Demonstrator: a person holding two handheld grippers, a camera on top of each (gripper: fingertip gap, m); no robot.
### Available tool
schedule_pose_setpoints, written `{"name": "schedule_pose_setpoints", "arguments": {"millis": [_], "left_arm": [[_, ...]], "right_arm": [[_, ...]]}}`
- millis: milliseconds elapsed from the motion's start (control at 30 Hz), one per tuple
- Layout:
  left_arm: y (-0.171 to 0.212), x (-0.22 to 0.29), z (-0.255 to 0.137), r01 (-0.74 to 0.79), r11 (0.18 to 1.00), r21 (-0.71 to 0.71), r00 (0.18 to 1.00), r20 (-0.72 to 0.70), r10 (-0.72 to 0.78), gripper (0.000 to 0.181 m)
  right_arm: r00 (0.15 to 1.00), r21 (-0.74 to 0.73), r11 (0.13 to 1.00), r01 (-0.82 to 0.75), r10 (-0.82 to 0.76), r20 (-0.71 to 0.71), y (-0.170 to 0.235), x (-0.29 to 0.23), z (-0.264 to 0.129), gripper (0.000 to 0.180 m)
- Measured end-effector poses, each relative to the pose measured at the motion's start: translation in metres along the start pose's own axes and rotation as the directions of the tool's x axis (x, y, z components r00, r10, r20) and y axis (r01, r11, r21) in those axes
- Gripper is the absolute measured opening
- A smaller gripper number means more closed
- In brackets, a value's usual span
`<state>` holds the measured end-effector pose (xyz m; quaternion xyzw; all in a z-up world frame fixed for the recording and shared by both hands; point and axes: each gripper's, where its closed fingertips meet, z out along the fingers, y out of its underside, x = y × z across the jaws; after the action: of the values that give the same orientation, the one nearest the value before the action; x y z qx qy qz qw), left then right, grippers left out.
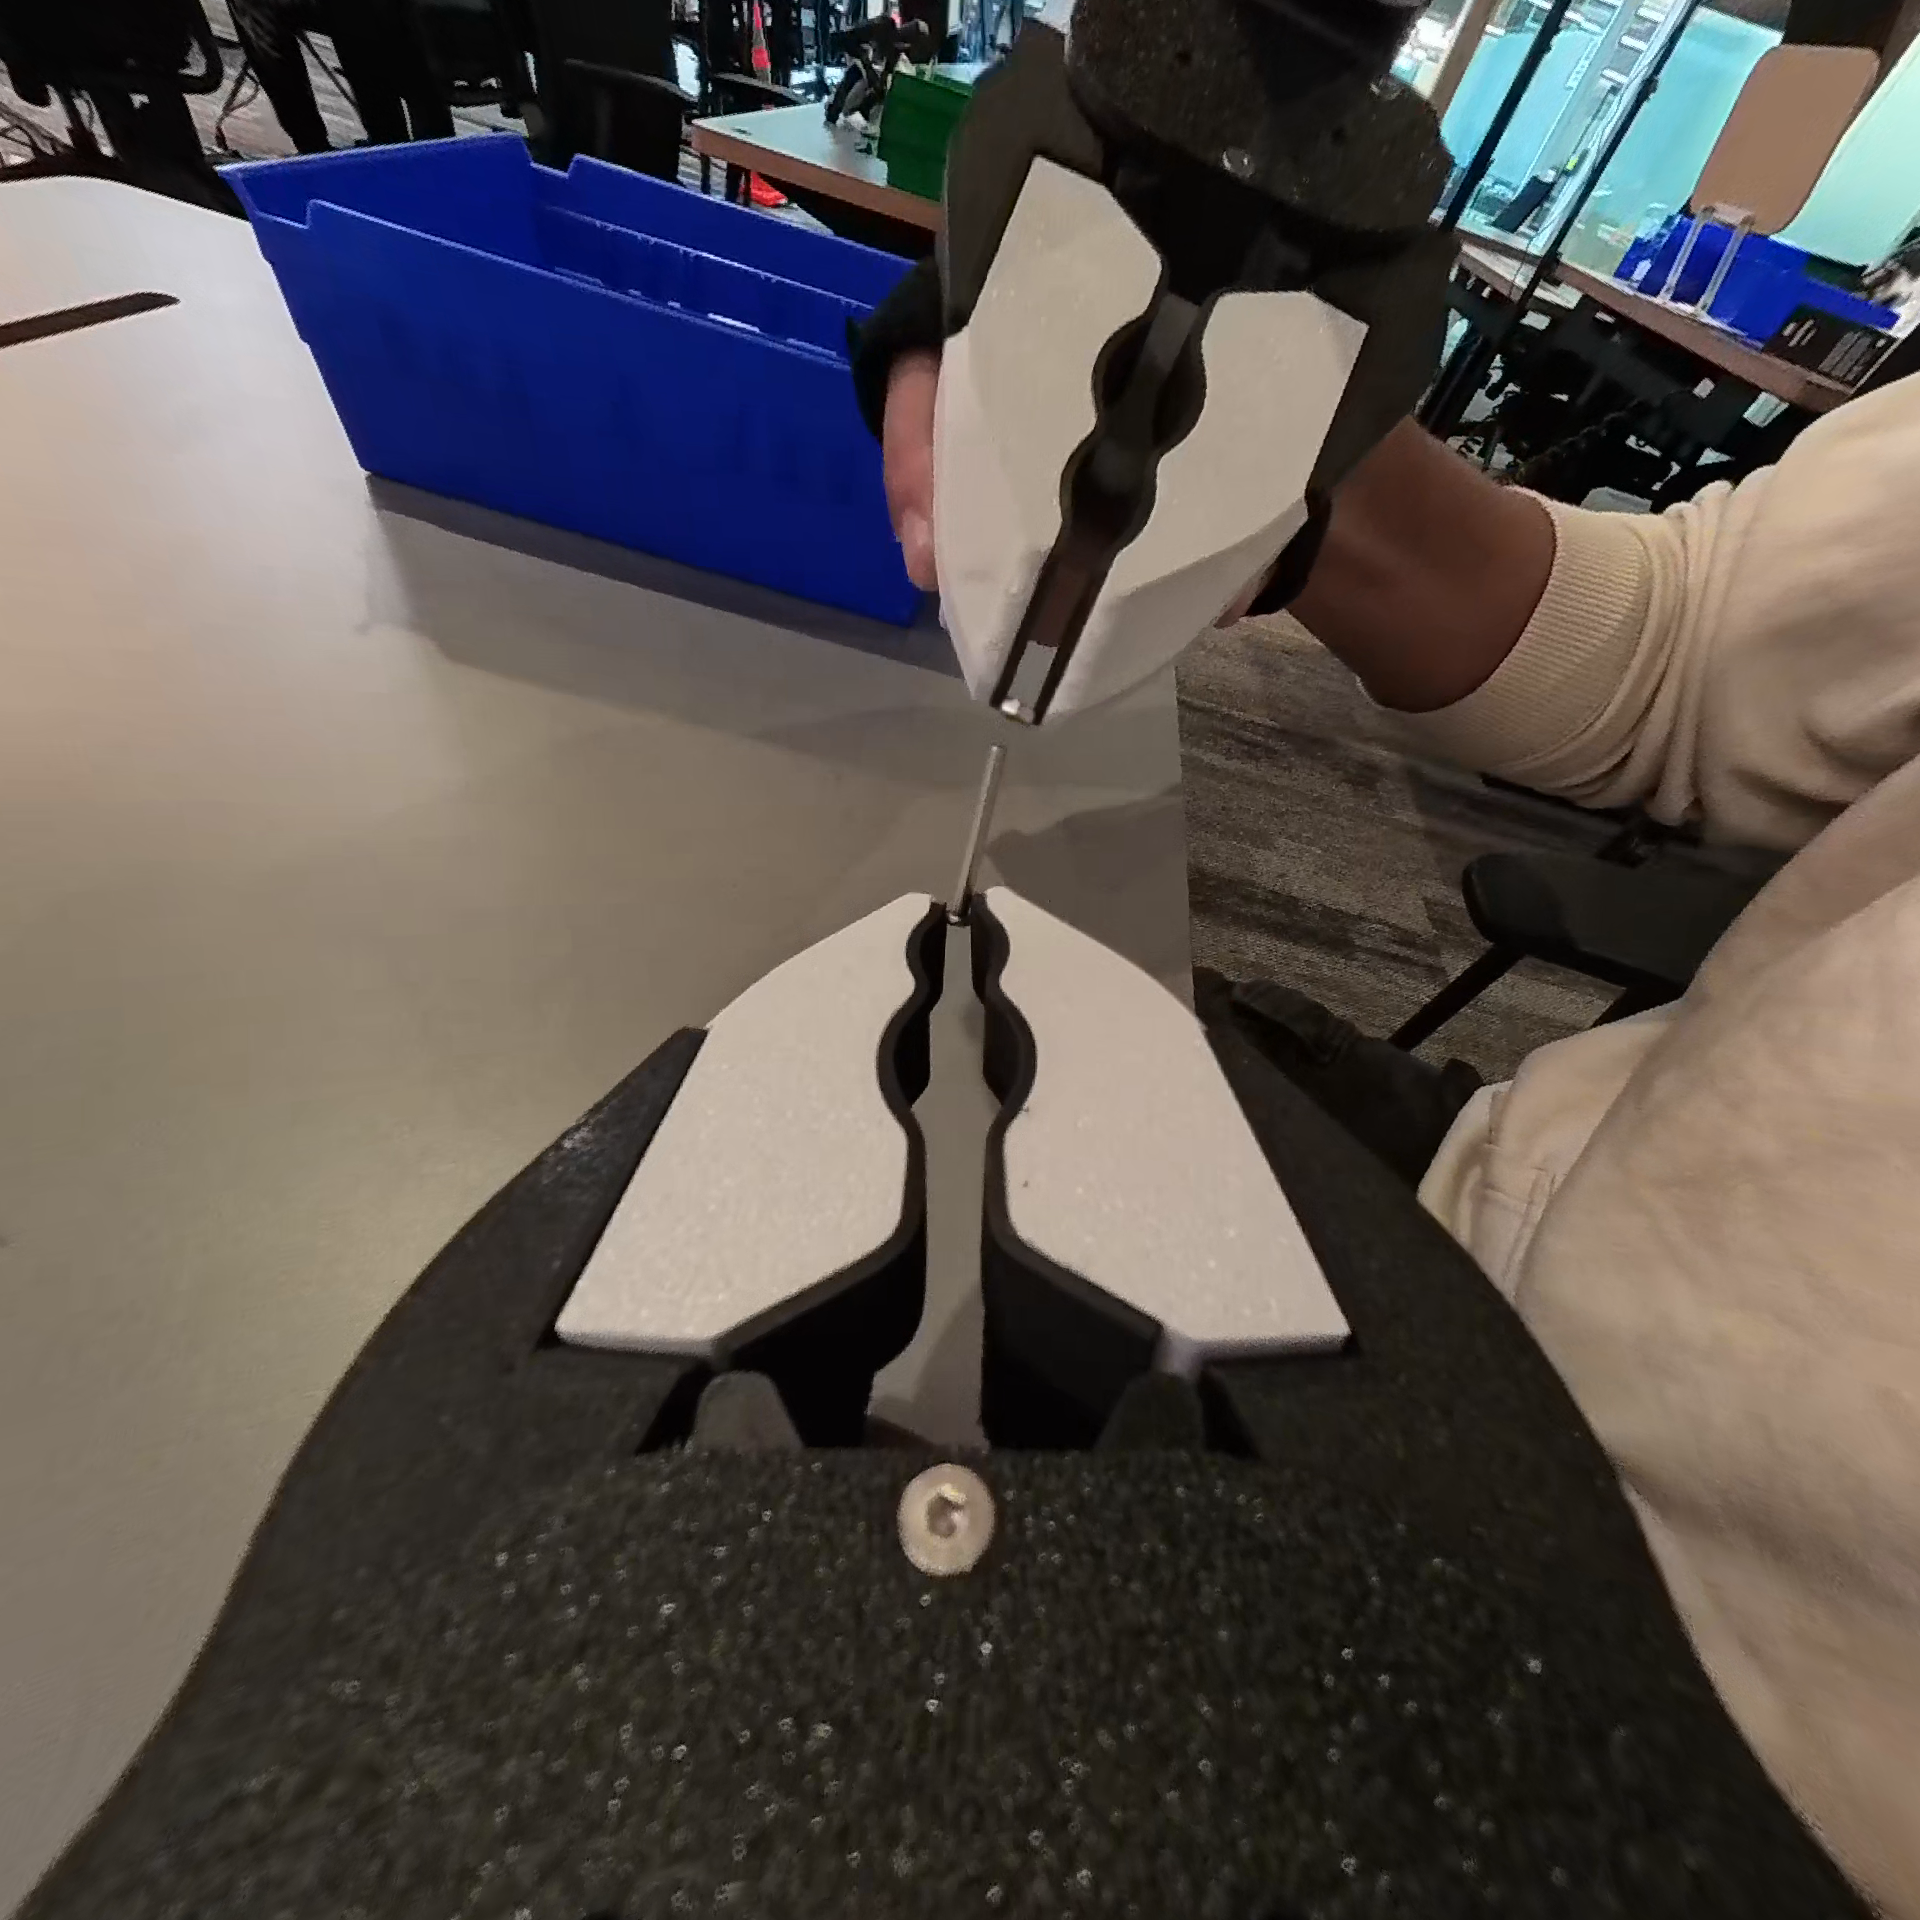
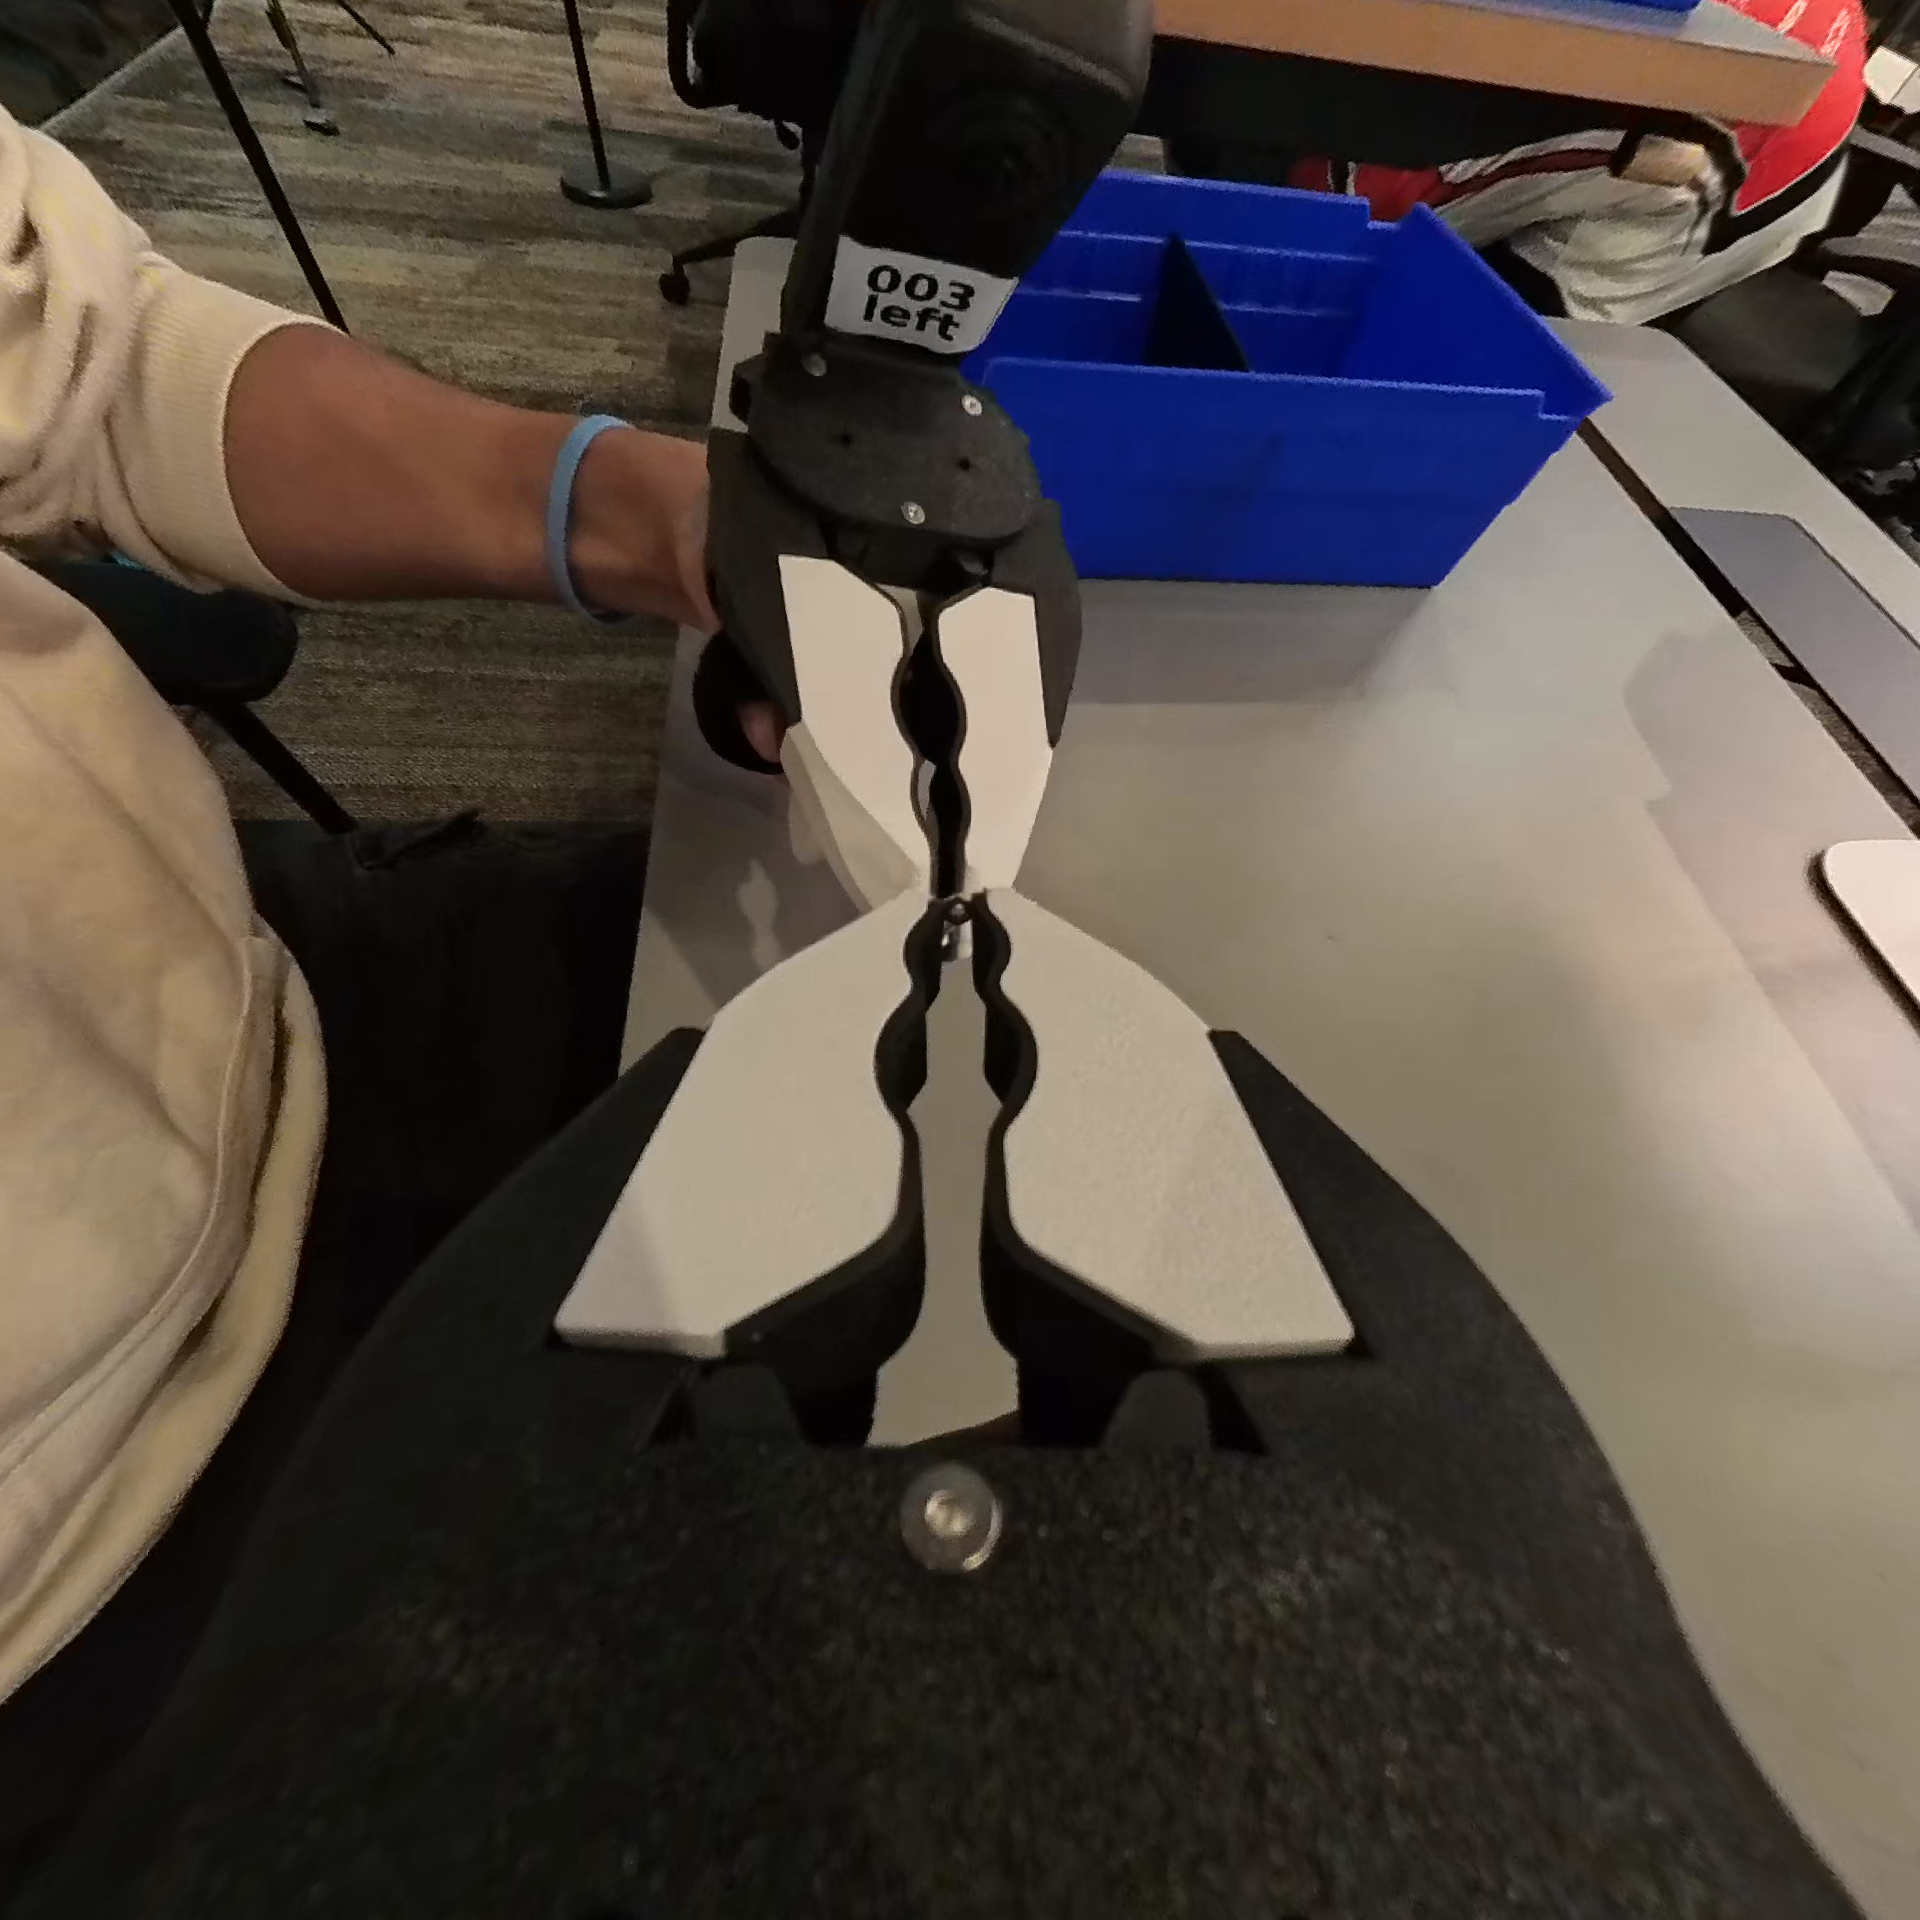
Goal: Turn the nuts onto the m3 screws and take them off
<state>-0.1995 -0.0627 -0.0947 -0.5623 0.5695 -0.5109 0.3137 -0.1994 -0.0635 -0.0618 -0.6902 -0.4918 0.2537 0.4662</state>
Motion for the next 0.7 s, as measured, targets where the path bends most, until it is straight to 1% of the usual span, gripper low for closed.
{"name": "schedule_pose_setpoints", "arguments": {"millis": [467,700], "left_arm": [[0.003,0.004,-0.002,-0.018,1.000,-0.019,1.000,-0.003,0.018,0.004],[0.010,0.001,0.000,-0.062,0.995,-0.083,0.997,0.042,0.065,0.004]], "right_arm": [[1.000,-0.038,0.999,0.022,-0.021,0.012,0.002,-0.005,0.006,0.005],[0.996,-0.156,0.983,0.093,-0.093,0.005,0.012,-0.006,0.008,0.005]]}}
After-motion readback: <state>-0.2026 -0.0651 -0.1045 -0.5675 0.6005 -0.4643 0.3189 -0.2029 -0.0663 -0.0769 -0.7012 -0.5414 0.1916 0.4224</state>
